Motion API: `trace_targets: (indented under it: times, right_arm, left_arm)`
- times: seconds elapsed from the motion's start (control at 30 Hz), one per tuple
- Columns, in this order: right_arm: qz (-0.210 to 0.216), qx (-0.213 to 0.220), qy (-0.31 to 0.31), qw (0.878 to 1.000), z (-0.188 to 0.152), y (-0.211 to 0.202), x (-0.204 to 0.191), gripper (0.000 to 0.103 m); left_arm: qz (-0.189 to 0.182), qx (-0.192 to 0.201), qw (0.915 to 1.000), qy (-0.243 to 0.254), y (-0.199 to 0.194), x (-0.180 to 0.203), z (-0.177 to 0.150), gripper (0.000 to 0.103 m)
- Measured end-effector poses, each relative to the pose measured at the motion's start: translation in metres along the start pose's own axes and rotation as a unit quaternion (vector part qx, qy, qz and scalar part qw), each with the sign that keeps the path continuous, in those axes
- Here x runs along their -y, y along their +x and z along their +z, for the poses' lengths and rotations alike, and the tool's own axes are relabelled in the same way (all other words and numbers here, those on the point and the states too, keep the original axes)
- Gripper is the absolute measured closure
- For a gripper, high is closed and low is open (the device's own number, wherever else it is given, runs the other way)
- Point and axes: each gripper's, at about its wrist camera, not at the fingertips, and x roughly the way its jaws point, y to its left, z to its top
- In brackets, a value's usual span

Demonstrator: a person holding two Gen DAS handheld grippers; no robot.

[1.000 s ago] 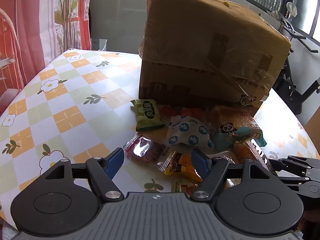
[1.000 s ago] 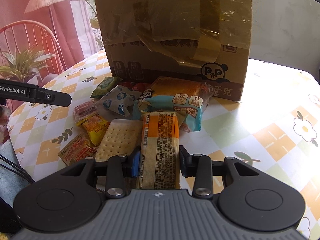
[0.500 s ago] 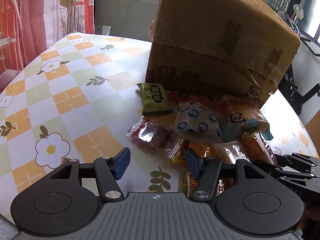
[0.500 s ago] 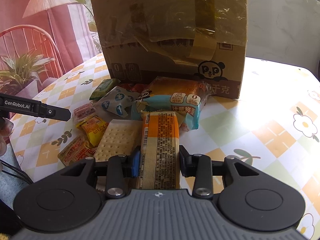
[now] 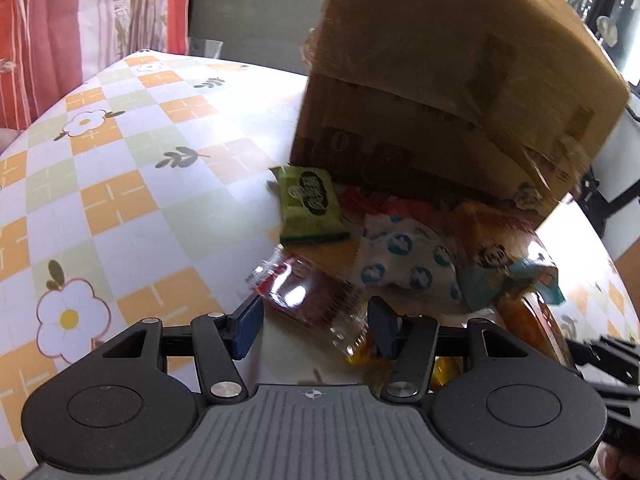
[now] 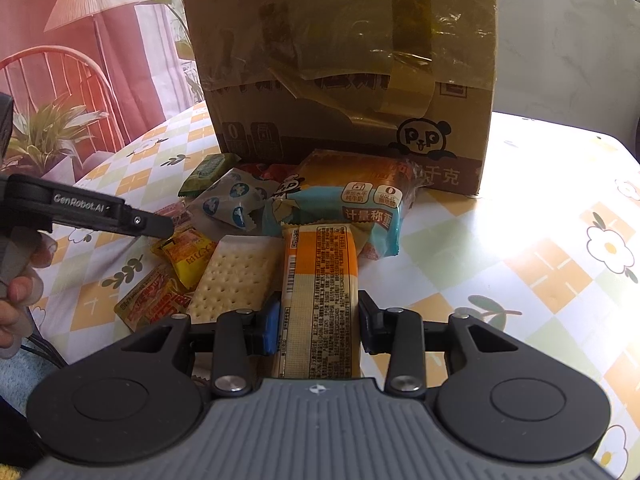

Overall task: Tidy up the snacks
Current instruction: 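Grasp the orange biscuit bar with right tool while left tool grasps red jerky packet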

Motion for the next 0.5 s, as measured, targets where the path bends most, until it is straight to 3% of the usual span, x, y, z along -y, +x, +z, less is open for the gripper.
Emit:
trace_targets:
  times: [0.3, 0.5]
  right_arm:
    - [-0.001, -0.001, 0.001, 1.000, 0.000, 0.000, 0.000, 0.064]
    - [0.000, -0.001, 0.003, 1.000, 0.000, 0.000, 0.000, 0.064]
  left_arm:
    - [0.062, 0.022, 0.9971, 0.037, 0.024, 0.009, 0.018, 0.044]
    - [0.084, 0.015, 0.9943, 0.064, 0.027, 0.022, 0.017, 0.032]
